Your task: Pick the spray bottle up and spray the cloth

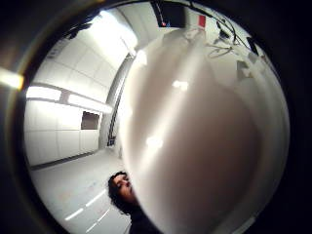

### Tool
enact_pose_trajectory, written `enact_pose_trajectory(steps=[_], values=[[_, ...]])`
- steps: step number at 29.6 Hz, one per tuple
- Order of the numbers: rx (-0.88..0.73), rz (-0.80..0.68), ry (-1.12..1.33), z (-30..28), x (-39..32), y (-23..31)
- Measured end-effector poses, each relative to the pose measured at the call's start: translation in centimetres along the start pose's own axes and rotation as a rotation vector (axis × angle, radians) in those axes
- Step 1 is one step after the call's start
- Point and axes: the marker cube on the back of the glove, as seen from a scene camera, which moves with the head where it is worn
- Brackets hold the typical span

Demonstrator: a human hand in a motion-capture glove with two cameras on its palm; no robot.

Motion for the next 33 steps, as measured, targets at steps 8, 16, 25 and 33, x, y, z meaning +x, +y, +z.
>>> enact_pose_trajectory(steps=[8,16,25,33], values=[[-0.173,0.087,0.145,2.1,-4.3,-1.3],[-0.501,0.208,0.296,2.4,-7.5,-0.3],[-0.716,0.311,0.504,8.7,-8.8,-0.5],[-0.952,0.440,0.641,12.5,-8.4,1.4]])
